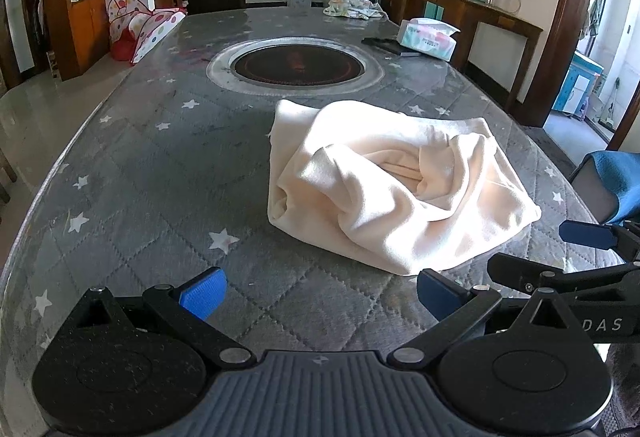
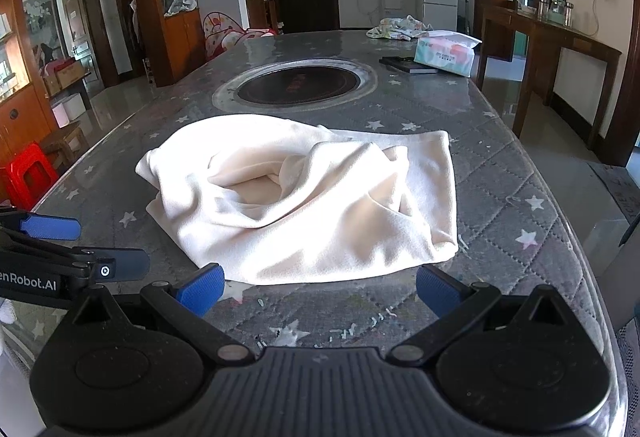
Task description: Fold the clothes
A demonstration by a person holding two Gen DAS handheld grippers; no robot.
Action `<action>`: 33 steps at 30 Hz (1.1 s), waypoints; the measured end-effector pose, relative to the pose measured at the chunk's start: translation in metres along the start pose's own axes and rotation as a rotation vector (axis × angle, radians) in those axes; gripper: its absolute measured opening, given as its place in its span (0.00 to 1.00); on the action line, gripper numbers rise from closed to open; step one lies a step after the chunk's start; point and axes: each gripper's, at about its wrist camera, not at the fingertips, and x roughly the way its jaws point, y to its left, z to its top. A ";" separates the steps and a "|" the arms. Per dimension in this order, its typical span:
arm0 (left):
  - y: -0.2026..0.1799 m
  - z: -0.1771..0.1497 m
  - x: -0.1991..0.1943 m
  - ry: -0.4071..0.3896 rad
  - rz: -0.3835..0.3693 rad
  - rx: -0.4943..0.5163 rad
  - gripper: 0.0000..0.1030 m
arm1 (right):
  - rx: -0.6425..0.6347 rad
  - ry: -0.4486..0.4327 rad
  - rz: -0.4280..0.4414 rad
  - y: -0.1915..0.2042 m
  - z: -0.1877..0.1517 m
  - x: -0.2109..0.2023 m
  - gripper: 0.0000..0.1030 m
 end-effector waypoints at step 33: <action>0.005 0.005 0.018 0.057 0.001 -0.020 1.00 | 0.011 0.042 0.004 -0.002 0.003 0.021 1.00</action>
